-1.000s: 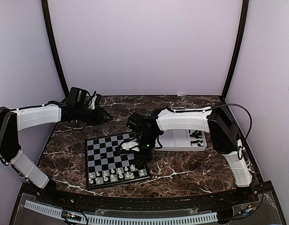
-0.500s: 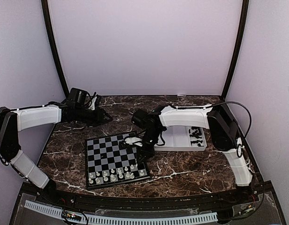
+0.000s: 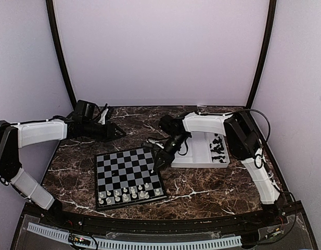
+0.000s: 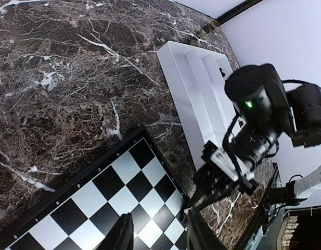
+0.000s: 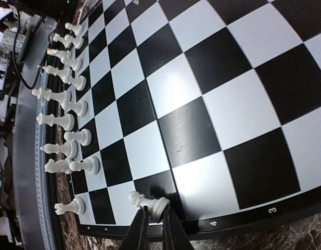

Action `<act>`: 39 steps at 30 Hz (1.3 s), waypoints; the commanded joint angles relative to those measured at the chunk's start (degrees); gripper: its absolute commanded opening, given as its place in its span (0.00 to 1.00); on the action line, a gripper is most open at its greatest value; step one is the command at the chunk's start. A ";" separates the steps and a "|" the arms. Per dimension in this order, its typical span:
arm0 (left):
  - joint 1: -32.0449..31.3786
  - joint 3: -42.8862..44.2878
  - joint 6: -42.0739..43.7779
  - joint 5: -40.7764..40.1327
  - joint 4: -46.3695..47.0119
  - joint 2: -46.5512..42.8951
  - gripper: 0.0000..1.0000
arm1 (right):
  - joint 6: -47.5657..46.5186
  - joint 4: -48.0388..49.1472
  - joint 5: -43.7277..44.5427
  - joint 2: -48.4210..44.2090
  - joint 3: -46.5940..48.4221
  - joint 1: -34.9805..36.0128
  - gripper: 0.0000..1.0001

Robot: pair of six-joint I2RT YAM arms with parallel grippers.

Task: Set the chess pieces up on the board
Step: Pick up the pawn from the chessboard, then pass from the right arm to the left

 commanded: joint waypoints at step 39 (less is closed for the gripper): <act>-29.00 -6.97 23.87 -23.81 7.25 1.01 0.32 | 20.12 9.35 -20.51 3.34 -2.73 -3.22 0.08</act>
